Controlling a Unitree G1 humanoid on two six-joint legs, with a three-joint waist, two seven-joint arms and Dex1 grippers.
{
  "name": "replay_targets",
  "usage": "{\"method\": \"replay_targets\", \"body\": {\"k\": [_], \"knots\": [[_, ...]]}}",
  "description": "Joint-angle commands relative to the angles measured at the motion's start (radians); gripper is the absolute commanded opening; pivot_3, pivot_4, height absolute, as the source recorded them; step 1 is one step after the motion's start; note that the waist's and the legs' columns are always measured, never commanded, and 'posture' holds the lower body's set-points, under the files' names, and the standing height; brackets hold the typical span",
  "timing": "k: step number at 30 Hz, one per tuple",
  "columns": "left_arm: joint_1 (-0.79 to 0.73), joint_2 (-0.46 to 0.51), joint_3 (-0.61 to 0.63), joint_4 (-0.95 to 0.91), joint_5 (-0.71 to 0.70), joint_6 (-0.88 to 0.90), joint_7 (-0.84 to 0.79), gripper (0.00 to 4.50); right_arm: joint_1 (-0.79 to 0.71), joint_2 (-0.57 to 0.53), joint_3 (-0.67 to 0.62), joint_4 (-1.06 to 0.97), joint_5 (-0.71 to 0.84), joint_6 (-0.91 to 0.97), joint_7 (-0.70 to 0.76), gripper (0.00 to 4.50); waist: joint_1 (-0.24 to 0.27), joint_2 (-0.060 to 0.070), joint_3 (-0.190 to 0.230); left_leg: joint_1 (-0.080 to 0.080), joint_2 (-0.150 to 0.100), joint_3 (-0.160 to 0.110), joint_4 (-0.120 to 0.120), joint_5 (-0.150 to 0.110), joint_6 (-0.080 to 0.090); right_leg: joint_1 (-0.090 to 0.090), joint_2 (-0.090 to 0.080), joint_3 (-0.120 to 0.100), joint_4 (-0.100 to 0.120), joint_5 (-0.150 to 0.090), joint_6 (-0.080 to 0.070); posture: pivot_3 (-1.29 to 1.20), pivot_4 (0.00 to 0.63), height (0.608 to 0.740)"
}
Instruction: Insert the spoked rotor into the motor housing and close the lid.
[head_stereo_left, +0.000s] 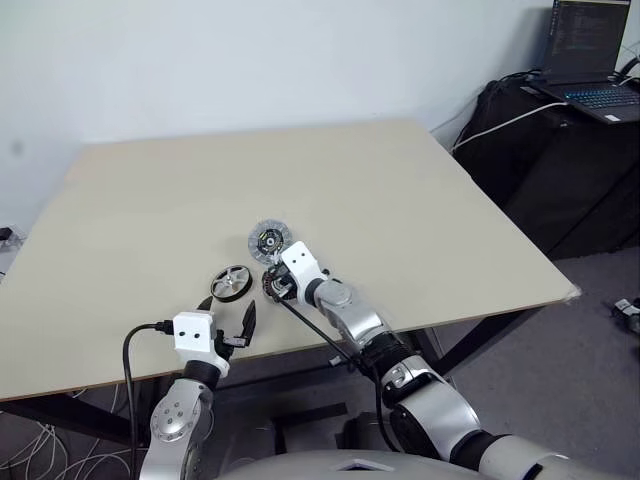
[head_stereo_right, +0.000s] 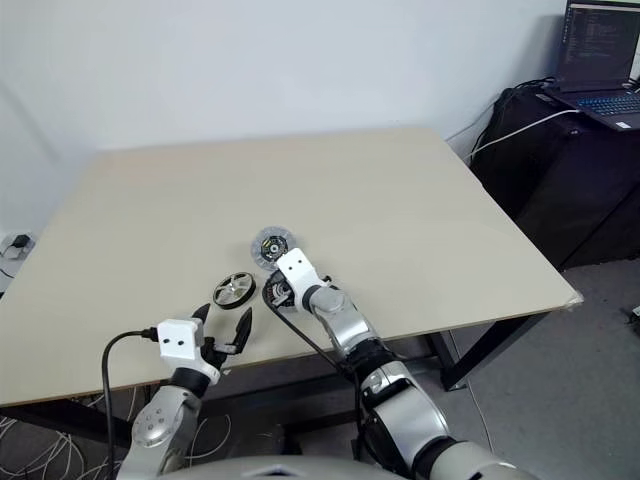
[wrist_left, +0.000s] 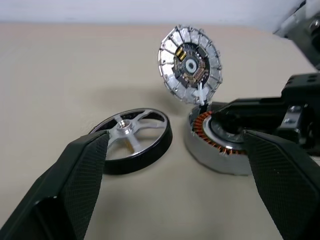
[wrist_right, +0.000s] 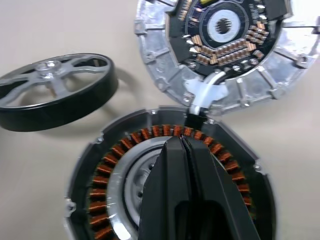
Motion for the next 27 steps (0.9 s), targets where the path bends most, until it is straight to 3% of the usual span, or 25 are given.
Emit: {"method": "replay_targets", "body": {"k": [1,17,21,27], "knots": [[-0.002,-0.002,-0.001,-0.041,-0.015,-0.018,-0.01,4.5,-0.02,-0.004,-0.028,-0.011,0.003,0.002,-0.015,0.04,0.0,0.0,0.0,0.0,0.0,0.0,0.0,0.0,0.0,0.0,0.0,0.0,0.0,0.0,0.0,0.0,0.0,0.74],[0.106,-0.029,-0.112,-0.274,0.05,0.091,0.069,4.5,0.121,-0.01,-0.007,-0.298,0.043,0.055,0.094,0.04,-0.004,0.0,0.0,0.0,0.001,-0.001,0.0,0.0,0.0,0.0,0.0,0.0,0.0,0.0,0.0,0.0,0.0,0.74],[0.1,-0.069,-0.07,-0.244,0.054,0.105,0.14,4.5,0.178,-0.025,0.008,-0.388,0.045,0.051,0.106,0.04,-0.001,0.0,0.001,0.0,0.0,-0.001,0.0,0.0,0.0,-0.001,0.0,0.0,0.0,0.0,0.0,0.0,0.0,0.74],[-0.061,-0.101,0.02,-0.092,-0.031,0.163,0.144,4.5,0.321,-0.08,-0.03,-0.604,0.103,0.101,0.11,0.04,0.013,-0.002,0.001,0.0,0.0,-0.002,0.0,0.0,0.0,0.0,0.0,-0.001,0.0,0.0,0.0,0.0,0.0,0.74]]}}
